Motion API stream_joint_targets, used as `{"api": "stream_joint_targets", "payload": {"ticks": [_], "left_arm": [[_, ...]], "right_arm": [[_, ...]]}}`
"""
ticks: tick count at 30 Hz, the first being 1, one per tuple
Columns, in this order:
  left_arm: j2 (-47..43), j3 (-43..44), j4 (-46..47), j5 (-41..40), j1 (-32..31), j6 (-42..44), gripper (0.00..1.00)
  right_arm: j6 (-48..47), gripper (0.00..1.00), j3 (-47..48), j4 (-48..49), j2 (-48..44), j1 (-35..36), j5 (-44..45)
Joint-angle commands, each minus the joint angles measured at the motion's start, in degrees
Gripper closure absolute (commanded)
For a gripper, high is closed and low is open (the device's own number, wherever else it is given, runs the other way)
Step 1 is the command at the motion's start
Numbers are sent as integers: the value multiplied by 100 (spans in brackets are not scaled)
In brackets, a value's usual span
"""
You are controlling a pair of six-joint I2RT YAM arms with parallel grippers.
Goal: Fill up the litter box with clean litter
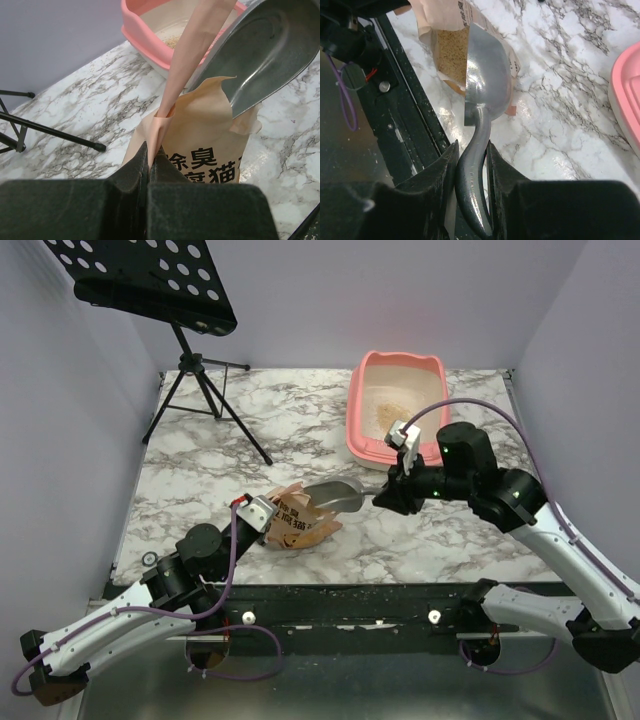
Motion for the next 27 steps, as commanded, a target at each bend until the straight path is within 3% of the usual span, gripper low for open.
{"api": "stream_joint_targets", "payload": {"ticks": [1, 7, 11, 18, 27], "left_arm": [[-38, 197, 297, 23, 18, 41, 100], [15, 223, 270, 128, 18, 23, 100], [50, 250, 209, 286, 18, -12, 100], [278, 294, 191, 568, 18, -143, 100], [445, 320, 305, 963, 18, -267, 100]], "right_arm": [[-310, 99, -128, -61, 80, 261, 428], [-469, 99, -199, -79, 501, 666, 850], [-337, 99, 248, -333, 1116, 745, 937], [804, 99, 1259, -1194, 2135, 745, 1412], [1439, 99, 971, -1188, 2813, 658, 754]]}}
